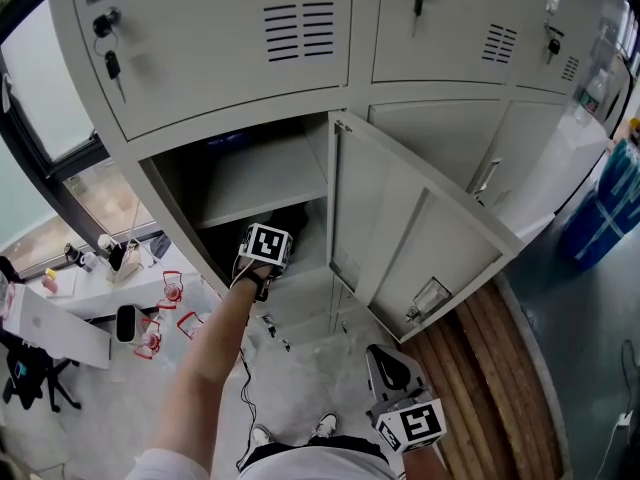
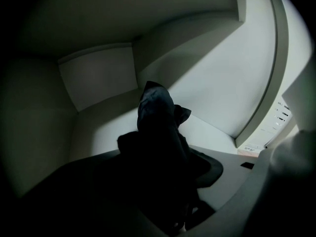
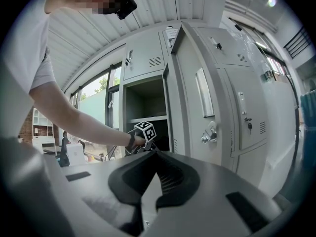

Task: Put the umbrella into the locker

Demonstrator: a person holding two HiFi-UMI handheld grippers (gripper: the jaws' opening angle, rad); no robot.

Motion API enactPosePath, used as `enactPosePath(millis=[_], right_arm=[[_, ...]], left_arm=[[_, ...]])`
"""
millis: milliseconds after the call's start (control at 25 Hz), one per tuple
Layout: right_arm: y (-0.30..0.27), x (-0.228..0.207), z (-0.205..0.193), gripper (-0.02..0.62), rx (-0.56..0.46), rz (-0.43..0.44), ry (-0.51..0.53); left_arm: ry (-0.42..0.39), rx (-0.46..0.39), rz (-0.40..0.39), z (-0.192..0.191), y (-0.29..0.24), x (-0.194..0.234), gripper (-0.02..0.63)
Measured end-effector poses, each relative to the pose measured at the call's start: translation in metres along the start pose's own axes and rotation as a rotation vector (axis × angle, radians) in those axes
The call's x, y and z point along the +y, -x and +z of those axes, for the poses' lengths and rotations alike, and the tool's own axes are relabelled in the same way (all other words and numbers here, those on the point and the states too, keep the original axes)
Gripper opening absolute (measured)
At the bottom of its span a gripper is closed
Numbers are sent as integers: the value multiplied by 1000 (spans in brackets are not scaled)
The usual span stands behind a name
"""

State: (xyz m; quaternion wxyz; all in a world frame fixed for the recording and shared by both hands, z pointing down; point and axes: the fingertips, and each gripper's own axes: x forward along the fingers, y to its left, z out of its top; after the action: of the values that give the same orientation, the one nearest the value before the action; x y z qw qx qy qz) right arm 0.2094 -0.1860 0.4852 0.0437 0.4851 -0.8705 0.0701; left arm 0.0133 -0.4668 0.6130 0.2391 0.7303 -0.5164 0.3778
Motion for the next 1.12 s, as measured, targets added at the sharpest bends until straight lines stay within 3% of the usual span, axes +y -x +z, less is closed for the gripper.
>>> enactPosePath(millis=[360,720,1120], right_arm=[[2,-3,1,15,-15,1,-8],[8,-6,2,15,-31,-1,-14],[18,4,3,15,-41,3,-13]], left_arm=[[-36,-24,48,5,3,5,296],[-131,-92,119,13,11,2,319],[-136,-152,123,16,37,-3,330]])
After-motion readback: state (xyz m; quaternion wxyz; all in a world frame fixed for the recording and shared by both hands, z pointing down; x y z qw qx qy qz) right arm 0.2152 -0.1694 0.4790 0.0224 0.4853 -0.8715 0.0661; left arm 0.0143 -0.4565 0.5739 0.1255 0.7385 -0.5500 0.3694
